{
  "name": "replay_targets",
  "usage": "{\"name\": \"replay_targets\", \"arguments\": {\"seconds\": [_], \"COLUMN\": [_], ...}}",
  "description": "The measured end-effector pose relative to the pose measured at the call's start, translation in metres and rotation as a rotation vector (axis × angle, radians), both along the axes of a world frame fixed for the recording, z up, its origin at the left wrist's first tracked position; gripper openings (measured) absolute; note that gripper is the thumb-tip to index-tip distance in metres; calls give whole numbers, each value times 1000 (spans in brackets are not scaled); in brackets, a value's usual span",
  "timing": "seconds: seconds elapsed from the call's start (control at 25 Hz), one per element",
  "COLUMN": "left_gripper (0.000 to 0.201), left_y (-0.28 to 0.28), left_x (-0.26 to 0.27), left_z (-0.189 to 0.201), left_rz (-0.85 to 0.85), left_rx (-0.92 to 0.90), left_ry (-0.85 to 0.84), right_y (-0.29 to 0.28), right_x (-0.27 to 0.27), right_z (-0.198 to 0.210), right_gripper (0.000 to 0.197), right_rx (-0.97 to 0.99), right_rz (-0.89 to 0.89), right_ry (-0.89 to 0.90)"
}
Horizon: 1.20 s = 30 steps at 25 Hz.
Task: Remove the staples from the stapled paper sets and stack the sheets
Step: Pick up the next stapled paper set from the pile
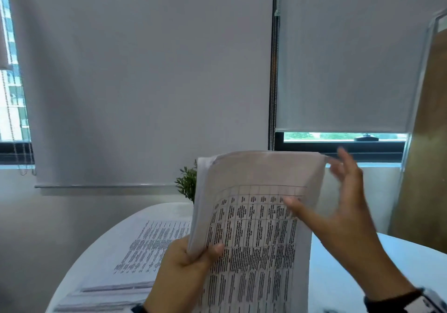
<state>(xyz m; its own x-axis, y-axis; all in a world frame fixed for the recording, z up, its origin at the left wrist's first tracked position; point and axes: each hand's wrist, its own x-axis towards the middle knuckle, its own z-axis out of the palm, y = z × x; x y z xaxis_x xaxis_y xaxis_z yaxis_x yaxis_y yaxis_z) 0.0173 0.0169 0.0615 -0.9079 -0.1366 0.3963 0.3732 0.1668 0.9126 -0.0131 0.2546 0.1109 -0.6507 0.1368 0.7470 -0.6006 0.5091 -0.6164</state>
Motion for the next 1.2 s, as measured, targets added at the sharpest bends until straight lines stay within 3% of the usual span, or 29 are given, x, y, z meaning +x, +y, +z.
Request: {"name": "replay_targets", "arguments": {"seconds": [0.08, 0.16, 0.24, 0.32, 0.4, 0.48, 0.64, 0.72, 0.84, 1.0, 1.12, 1.2], "left_gripper": [14, 27, 40, 35, 23, 25, 73, 81, 79, 80, 81, 71], "left_y": [0, 0, -3, -14, -34, -60, -88, -81, -74, -78, -73, -70], "left_x": [0, 0, -1, -1, 1, 5, 15, 21, 24, 21, 24, 24], "left_z": [13, 26, 38, 44, 41, 31, -7, -24, -30, -27, -45, -57], "left_rz": [-27, -90, -95, -93, -109, -101, -63, -112, -50, -80, -196, -239], "left_rx": [-131, -323, -492, -548, -506, -324, 97, 272, 284, 306, 366, 408], "left_ry": [123, 277, 353, 293, 168, 39, -58, -90, -53, -46, -177, -244], "right_y": [3, 2, 2, 8, 21, 34, 38, 32, 21, 24, 22, 23], "right_x": [11, 17, 18, 17, 17, 18, 19, 16, 16, 15, 16, 15], "right_z": [31, 56, 66, 64, 52, 32, -17, -48, -73, -82, -97, -105], "right_gripper": [97, 75, 38, 8, 15, 23, 55, 80, 85, 69, 90, 100], "right_rx": [278, 472, 484, 341, 114, -125, -349, -425, -462, -431, -377, -361], "right_rz": [-69, -64, 61, 217, 247, 228, 253, 299, 377, 428, 361, 327], "right_ry": [185, 239, 168, 47, -30, -86, -269, -329, -370, -398, -465, -504]}}
